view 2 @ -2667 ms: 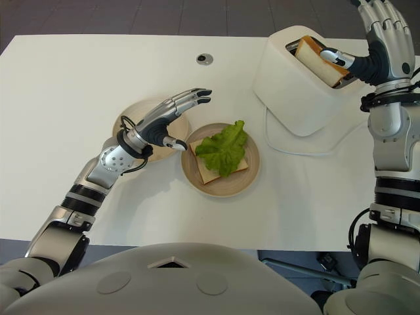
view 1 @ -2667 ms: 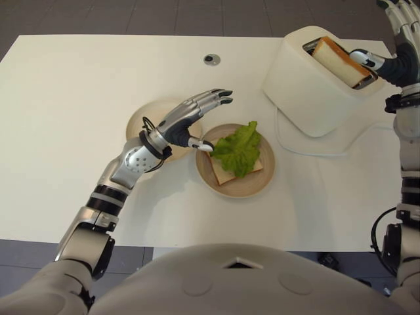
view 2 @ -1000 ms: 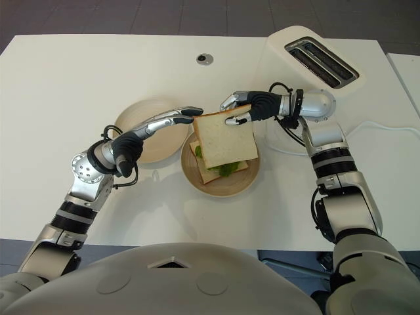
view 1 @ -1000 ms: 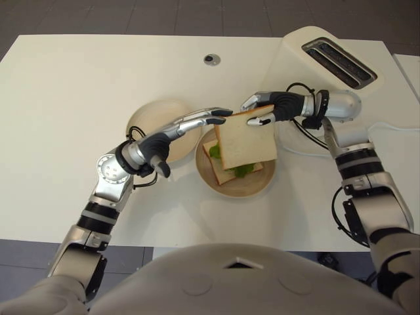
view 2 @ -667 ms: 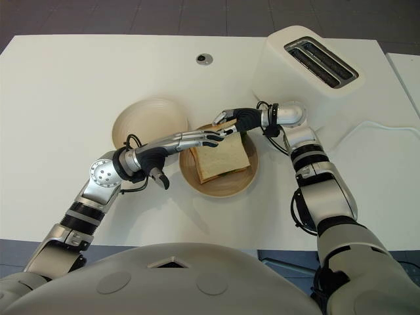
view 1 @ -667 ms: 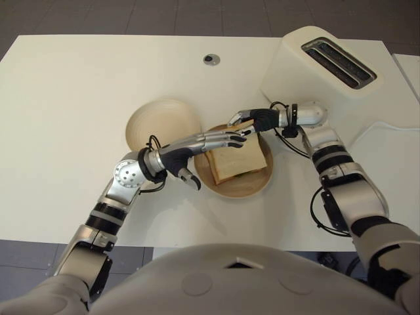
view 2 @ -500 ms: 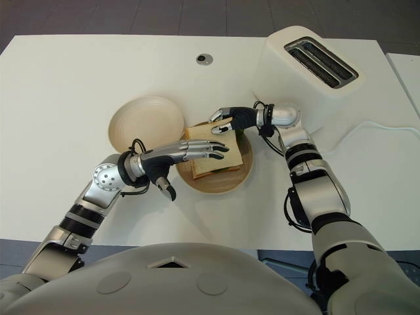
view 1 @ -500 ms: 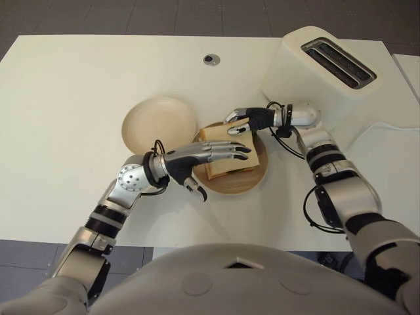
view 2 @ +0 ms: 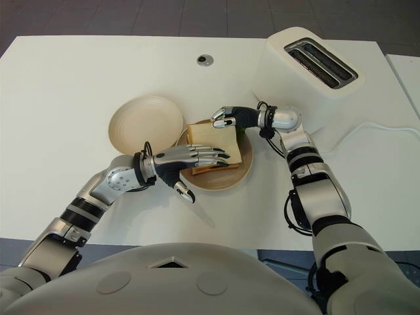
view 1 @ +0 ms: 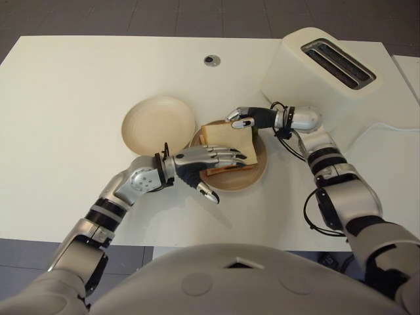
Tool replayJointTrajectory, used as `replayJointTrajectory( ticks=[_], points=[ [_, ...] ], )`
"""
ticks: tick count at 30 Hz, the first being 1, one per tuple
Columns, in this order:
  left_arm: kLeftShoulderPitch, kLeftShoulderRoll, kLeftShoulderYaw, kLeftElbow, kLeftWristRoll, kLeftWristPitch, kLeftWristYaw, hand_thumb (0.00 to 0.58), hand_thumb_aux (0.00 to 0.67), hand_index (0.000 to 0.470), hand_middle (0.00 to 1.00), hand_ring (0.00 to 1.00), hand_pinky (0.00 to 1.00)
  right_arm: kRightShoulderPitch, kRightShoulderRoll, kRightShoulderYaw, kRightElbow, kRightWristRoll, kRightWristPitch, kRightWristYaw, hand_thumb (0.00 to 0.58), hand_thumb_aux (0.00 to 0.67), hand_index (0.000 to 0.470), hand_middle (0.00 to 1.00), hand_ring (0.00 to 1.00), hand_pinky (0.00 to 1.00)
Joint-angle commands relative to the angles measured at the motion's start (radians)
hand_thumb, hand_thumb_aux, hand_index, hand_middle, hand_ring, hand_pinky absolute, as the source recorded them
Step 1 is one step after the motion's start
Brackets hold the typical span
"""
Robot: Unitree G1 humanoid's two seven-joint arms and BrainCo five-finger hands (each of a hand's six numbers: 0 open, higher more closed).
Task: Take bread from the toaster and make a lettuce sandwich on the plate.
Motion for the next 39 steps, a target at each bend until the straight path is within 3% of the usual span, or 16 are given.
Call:
replayJointTrajectory(
  ticks=[1, 7, 13, 14, 15, 16, 17, 18, 19, 22, 25, 28, 32, 39],
  points=[
    [0.023, 0.045, -0.028, 0.099, 0.056, 0.083, -0.036, 0.0, 0.0, 0.0, 0.0, 0.0, 0.0, -0.069, 0.055, -0.091, -0.008, 0.037, 0.023, -0.156, 0.0, 0.0, 0.0, 0.0, 0.0, 0.0],
    [0.022, 0.048, -0.045, 0.095, 0.052, 0.081, -0.023, 0.0, 0.0, 0.0, 0.0, 0.0, 0.0, -0.101, 0.091, -0.176, -0.005, 0.036, 0.061, -0.33, 0.0, 0.0, 0.0, 0.0, 0.0, 0.0],
    [-0.011, 0.008, 0.027, 0.049, 0.001, 0.034, 0.093, 0.0, 0.0, 0.0, 0.0, 0.0, 0.0, -0.049, 0.098, -0.209, -0.102, 0.092, 0.08, -0.305, 0.0, 0.0, 0.0, 0.0, 0.0, 0.0],
    [-0.02, -0.007, 0.045, 0.029, -0.042, 0.021, 0.111, 0.058, 0.034, 0.024, 0.0, 0.0, 0.0, -0.028, 0.097, -0.213, -0.145, 0.12, 0.093, -0.272, 0.0, 0.0, 0.0, 0.0, 0.0, 0.0],
    [-0.025, -0.019, 0.059, 0.01, -0.083, 0.003, 0.124, 0.285, 0.192, 0.135, 0.0, 0.0, 0.0, -0.004, 0.093, -0.213, -0.193, 0.153, 0.113, -0.232, 0.009, 0.005, 0.004, 0.0, 0.0, 0.0],
    [-0.029, -0.03, 0.067, -0.015, -0.143, -0.021, 0.131, 0.509, 0.436, 0.306, 0.0, 0.0, 0.0, 0.031, 0.086, -0.209, -0.259, 0.198, 0.138, -0.173, 0.291, 0.197, 0.138, 0.39, 0.39, 0.39],
    [-0.027, -0.034, 0.063, -0.047, -0.226, -0.038, 0.116, 0.58, 0.67, 0.47, 0.14, 0.14, 0.14, 0.071, 0.075, -0.202, -0.333, 0.247, 0.171, -0.11, 0.547, 0.51, 0.358, 0.86, 0.86, 0.86],
    [-0.018, -0.027, 0.046, -0.089, -0.328, -0.052, 0.088, 0.58, 0.67, 0.47, 0.44, 0.44, 0.44, 0.12, 0.058, -0.195, -0.421, 0.308, 0.214, -0.038, 0.58, 0.67, 0.47, 1.0, 1.0, 1.0],
    [-0.007, -0.012, 0.023, -0.136, -0.447, -0.06, 0.05, 0.58, 0.67, 0.47, 1.0, 1.0, 1.0, 0.172, 0.034, -0.184, -0.511, 0.362, 0.254, 0.034, 0.58, 0.67, 0.47, 1.0, 1.0, 1.0],
    [0.04, 0.09, -0.052, -0.254, -0.821, -0.055, -0.155, 0.58, 0.67, 0.47, 1.0, 1.0, 1.0, 0.342, -0.062, -0.149, -0.766, 0.499, 0.364, 0.238, 0.58, 0.67, 0.47, 1.0, 1.0, 1.0],
    [0.093, 0.201, -0.104, -0.265, -0.886, -0.068, -0.346, 0.58, 0.67, 0.47, 1.0, 1.0, 1.0, 0.477, -0.171, -0.103, -0.908, 0.542, 0.4, 0.421, 0.58, 0.67, 0.47, 1.0, 1.0, 1.0],
    [0.112, 0.245, -0.117, -0.136, -0.741, -0.072, -0.45, 0.58, 0.67, 0.47, 1.0, 1.0, 1.0, 0.574, -0.264, -0.048, -0.948, 0.504, 0.386, 0.557, 0.58, 0.67, 0.47, 1.0, 1.0, 1.0],
    [0.127, 0.24, -0.081, -0.021, -0.626, -0.06, -0.457, 0.58, 0.67, 0.47, 1.0, 1.0, 1.0, 0.628, -0.344, 0.035, -0.928, 0.428, 0.337, 0.599, 0.58, 0.67, 0.47, 1.0, 1.0, 1.0],
    [0.031, 0.13, -0.076, 0.228, -0.2, 0.01, -0.25, 0.58, 0.67, 0.47, 1.0, 1.0, 1.0, 0.559, -0.297, 0.171, -0.685, 0.144, 0.217, 0.406, 0.58, 0.67, 0.47, 1.0, 1.0, 1.0]
  ],
)
